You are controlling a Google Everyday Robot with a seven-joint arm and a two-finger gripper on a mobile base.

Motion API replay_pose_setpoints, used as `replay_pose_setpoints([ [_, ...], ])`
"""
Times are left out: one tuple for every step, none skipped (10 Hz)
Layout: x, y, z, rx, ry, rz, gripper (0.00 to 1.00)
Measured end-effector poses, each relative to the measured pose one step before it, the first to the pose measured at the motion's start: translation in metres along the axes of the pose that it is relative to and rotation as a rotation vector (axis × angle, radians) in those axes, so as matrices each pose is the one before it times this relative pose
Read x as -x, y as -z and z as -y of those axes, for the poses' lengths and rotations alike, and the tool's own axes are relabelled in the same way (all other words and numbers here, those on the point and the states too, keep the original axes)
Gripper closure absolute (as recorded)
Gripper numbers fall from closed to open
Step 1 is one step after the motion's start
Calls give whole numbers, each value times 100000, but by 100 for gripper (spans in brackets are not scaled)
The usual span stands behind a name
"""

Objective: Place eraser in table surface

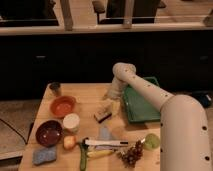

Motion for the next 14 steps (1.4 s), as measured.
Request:
replay_pose_setpoints([
  [2,4,1,-4,-2,-1,20],
  [0,0,1,0,-3,1,20],
  [-1,-2,-1,1,1,2,20],
  [1,4,1,-3,1,-3,20],
  [-1,-2,-2,4,1,3,20],
  [1,4,4,-7,-1,-4,20],
  [-2,-2,-3,6,-1,-2,20],
  [-3,1,1,-6,-6,0,20],
  [6,12,2,-11,13,-14,20],
  [27,110,26,-147,37,-76,20],
  [-19,-5,-12,5,-27,4,20],
  [12,-8,4,17,22,0,20],
  [5,-7,1,9,9,2,20],
  [1,4,4,-9,1,-3,20],
])
